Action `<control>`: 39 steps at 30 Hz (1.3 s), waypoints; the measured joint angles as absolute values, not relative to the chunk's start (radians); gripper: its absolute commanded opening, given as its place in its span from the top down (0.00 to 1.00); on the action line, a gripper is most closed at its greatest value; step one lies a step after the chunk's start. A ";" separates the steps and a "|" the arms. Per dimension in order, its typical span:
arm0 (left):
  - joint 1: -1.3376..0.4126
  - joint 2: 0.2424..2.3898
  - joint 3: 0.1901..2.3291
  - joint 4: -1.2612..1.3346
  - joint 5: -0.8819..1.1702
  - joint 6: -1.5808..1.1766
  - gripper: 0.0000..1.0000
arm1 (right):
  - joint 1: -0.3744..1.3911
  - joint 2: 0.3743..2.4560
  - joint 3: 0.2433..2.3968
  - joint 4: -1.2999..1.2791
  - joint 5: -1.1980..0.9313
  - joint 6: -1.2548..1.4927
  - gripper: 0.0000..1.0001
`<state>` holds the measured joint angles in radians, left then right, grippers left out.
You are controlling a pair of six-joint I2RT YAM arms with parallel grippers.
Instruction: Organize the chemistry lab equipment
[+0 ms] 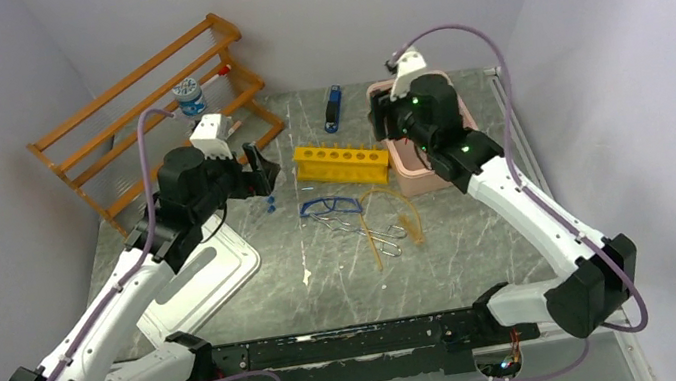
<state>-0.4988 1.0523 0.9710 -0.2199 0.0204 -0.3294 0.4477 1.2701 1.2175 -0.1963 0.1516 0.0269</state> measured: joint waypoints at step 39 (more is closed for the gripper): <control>-0.499 1.042 0.908 -0.173 0.076 -0.432 0.07 | 0.780 1.749 1.060 -0.429 0.360 0.558 0.69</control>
<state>-0.4988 1.0420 0.9077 -0.1734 0.0765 -0.4324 0.7803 1.7493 1.0599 -0.4294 0.3599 0.5575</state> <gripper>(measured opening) 0.937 0.332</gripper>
